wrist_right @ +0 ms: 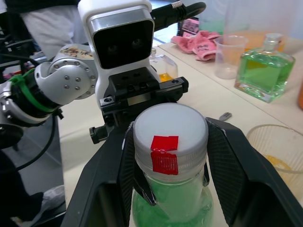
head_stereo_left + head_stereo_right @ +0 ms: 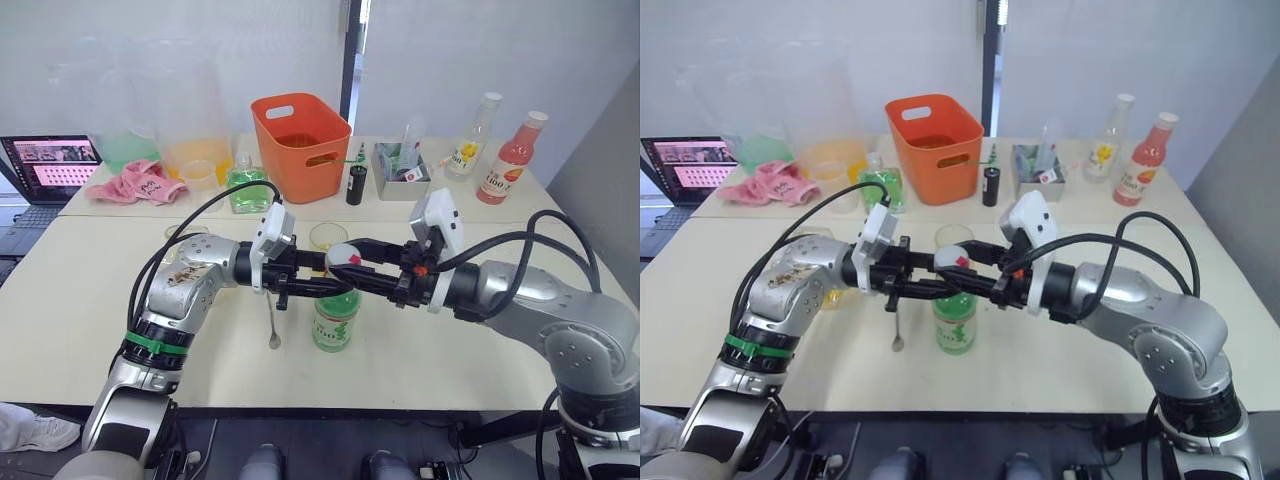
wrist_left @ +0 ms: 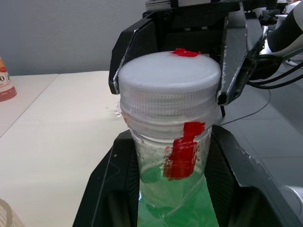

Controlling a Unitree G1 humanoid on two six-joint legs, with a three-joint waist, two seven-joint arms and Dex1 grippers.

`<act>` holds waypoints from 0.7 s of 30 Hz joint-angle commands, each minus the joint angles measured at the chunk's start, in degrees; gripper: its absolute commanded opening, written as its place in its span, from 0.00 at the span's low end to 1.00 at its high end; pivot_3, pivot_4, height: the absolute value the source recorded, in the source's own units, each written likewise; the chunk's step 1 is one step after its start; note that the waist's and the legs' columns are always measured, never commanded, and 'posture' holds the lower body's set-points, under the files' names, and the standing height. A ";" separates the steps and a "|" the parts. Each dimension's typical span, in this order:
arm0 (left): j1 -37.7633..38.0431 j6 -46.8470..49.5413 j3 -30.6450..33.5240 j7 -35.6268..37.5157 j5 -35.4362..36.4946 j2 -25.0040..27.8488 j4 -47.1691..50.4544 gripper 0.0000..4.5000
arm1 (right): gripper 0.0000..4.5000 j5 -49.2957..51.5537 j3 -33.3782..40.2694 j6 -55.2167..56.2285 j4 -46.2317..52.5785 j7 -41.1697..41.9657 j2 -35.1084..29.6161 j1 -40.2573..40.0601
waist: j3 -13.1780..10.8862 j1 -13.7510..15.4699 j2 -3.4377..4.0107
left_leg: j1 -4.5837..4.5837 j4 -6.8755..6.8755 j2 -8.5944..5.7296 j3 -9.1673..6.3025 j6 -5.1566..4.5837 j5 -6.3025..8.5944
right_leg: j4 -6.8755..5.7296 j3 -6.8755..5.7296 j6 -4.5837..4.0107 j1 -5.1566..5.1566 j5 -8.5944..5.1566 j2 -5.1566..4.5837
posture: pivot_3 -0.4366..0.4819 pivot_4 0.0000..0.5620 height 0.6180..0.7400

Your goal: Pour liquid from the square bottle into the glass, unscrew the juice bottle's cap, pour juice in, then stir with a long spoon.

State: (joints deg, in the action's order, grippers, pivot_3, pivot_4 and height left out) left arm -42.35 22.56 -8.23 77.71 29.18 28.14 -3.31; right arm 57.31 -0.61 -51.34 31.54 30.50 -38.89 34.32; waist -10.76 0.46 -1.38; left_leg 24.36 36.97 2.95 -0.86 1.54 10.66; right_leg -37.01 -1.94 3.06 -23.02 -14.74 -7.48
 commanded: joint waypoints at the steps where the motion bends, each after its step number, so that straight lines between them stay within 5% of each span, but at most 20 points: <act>1: 0.31 -0.55 -1.11 2.28 -0.81 1.20 0.77 0.31 | 0.38 -2.66 -2.90 7.17 -8.58 21.48 -1.12 6.13 | 0.00 -0.28 0.00 | 0.00 -0.01 0.00 0.01 0.00 0.00 | 0.01 0.01 0.00 -0.01 0.00 0.00 | 0.48 0.27 0.99; 6: 0.25 0.90 -0.72 3.29 0.84 1.39 1.15 0.31 | 0.38 -13.58 -13.40 15.55 -30.04 50.20 -0.10 18.54 | 0.00 -1.22 0.01 | 0.00 -0.07 0.00 -0.01 -0.01 0.00 | -0.01 0.07 0.00 -0.08 0.00 0.07 | 0.48 0.27 0.99; 9: 0.35 -0.38 -0.81 3.86 0.00 1.62 0.74 0.31 | 0.38 -19.49 -18.49 21.53 -39.17 60.10 2.57 23.76 | 0.00 -1.29 0.01 | 0.00 -0.08 0.00 0.00 -0.02 0.01 | -0.03 0.10 0.01 -0.08 -0.01 0.08 | 0.48 0.27 0.99; 18: 0.08 -0.61 -0.39 3.60 -0.26 1.48 0.65 0.31 | 0.38 -19.63 -23.06 27.63 -45.44 62.00 2.67 29.36 | 0.00 -1.19 0.01 | -0.04 -0.08 0.00 -0.02 -0.02 0.01 | -0.10 0.10 0.02 -0.06 -0.01 0.08 | 0.48 0.27 0.99; 21: -0.07 -0.76 -0.28 3.33 -0.46 1.38 0.32 0.31 | 0.68 -19.39 -21.16 25.91 -44.92 62.00 2.36 29.76 | 0.00 -1.18 0.01 | -0.04 -0.08 0.00 -0.01 0.01 -0.01 | -0.10 0.11 0.02 -0.06 -0.01 0.08 | 0.48 0.27 0.99</act>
State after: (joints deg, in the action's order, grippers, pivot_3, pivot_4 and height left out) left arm -42.13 21.49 -7.91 81.11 29.37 29.46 -3.13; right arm 37.22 -22.37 -25.13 -15.01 89.61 -36.31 62.86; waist -10.76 -0.72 -1.37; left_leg 24.35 36.90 2.95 -0.88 1.57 10.64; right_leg -37.10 -1.84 3.08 -23.09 -14.75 -7.40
